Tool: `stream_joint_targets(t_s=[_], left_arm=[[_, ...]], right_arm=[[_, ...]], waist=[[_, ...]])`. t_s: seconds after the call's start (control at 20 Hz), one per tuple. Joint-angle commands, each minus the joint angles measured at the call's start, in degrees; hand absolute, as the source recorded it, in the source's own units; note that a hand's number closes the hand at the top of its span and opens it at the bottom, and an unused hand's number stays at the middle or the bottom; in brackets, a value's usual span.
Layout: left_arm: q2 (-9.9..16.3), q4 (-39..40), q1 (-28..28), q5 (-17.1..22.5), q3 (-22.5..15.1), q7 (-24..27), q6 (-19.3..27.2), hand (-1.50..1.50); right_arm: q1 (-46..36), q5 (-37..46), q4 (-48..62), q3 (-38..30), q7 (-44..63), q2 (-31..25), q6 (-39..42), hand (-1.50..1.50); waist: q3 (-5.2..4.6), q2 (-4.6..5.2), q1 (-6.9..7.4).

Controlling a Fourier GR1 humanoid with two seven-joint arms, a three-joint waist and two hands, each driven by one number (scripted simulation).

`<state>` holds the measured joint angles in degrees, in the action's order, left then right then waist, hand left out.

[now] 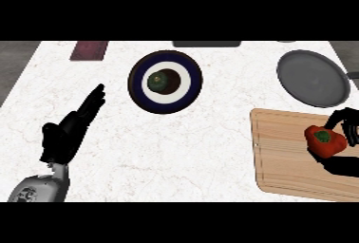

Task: Pick the bell pepper from the cutting board and place it in the pan

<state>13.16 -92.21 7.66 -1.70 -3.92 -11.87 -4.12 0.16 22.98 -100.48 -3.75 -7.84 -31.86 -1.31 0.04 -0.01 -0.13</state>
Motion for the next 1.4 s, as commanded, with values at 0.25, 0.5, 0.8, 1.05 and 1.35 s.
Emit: stream_joint_targets(t_s=[0.25, 0.5, 0.8, 1.05, 1.35], left_arm=[[-0.98, -0.19, 2.6, -0.34, 0.88, -2.02, -0.96, 0.0], [-0.12, 0.3, 2.68, -0.48, 0.88, -0.45, -2.71, 0.0], [-1.24, 1.23, 0.17, -1.06, 0.52, 2.44, -2.67, 0.0], [-3.05, -2.67, 1.14, -2.38, -1.53, -2.25, -1.11, 0.0], [-2.88, 2.46, 4.55, -2.46, -0.02, -0.41, -1.58, 0.0]], right_arm=[[-19.25, 2.77, 29.26, -5.0, -9.54, 1.25, -3.44, 1.5], [-28.7, 6.55, 51.61, -7.4, -20.12, 1.96, -11.63, 1.5], [-39.45, 7.7, 71.94, -10.68, -30.29, -0.21, -15.73, 1.5], [-44.49, 7.22, 81.42, -13.56, -34.41, -4.51, -15.11, 1.5], [-48.62, 8.3, 87.38, -14.0, -36.24, -4.93, -16.45, 1.5]], waist=[[-0.01, 0.21, 0.94], [0.06, 0.52, 1.79], [0.12, 0.91, 2.81], [0.22, 1.12, 3.4], [0.25, 1.62, 3.65]])
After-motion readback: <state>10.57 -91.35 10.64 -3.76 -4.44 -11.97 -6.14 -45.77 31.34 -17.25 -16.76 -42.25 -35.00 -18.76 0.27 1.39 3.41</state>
